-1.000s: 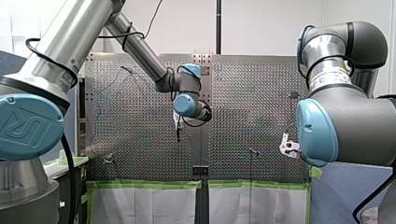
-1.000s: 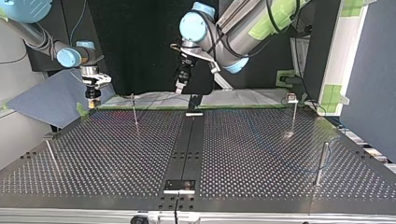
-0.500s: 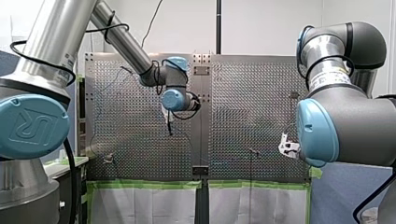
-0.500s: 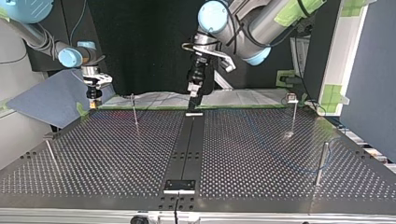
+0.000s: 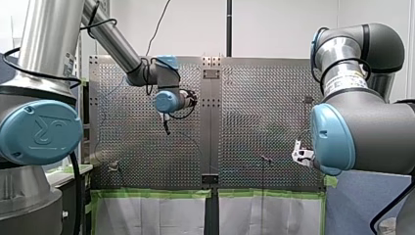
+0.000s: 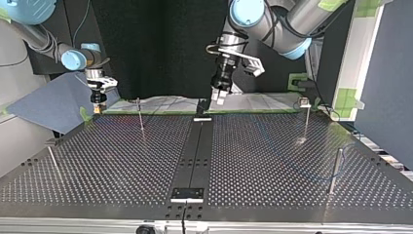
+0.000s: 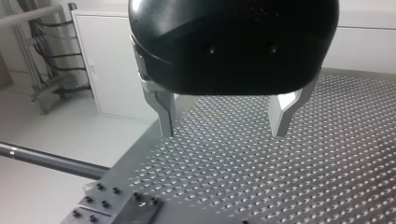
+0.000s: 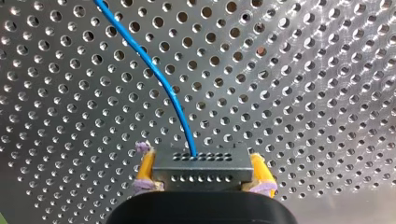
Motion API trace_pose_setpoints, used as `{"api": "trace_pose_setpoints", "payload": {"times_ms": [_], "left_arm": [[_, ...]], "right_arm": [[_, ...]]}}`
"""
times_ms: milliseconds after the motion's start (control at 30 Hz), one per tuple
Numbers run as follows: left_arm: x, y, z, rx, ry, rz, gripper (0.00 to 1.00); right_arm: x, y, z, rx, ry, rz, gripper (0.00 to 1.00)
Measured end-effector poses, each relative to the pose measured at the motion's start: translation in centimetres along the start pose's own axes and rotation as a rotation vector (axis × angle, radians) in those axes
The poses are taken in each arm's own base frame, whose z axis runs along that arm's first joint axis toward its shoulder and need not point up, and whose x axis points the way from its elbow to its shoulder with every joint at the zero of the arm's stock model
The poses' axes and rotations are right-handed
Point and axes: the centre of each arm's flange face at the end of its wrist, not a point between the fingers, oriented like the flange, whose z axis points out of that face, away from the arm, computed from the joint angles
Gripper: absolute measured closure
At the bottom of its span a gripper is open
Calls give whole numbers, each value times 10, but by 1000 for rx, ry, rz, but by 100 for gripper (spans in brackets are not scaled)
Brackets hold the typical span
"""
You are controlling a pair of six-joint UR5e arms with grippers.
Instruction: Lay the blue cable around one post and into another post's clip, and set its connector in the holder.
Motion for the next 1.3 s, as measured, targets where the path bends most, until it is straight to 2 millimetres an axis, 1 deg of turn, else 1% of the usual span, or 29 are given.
{"api": "trace_pose_setpoints", "payload": {"times_ms": [133, 300, 433, 567, 767, 867, 1033, 1133, 1300], "left_arm": [[-9, 15, -3, 2, -29, 10, 0], [-3, 44, -14, -73, -4, 68, 0], [14, 60, -27, -114, 49, 103, 0], [39, 73, -45, -143, 122, 145, 0], [74, 86, -73, -158, 226, 198, 0], [84, 91, -86, -160, 262, 207, 0], [94, 95, -107, -154, 309, 213, 0], [95, 95, -108, -152, 312, 211, 0], [92, 93, -100, -147, 294, 199, 0]], "right_arm": [[0, 0, 0, 0, 0, 0, 100], [-1, -2, 0, 2, -2, 1, 100], [-2, -3, 0, 4, -2, 0, 100], [-2, -4, 0, 6, -2, 0, 100], [-3, -5, 0, 7, -3, 0, 100], [-3, -5, 0, 7, -3, 0, 100], [-3, -5, 0, 7, -3, 0, 100], [-3, -5, 0, 8, -3, 0, 100], [-3, -5, 0, 7, -3, 1, 100]]}}
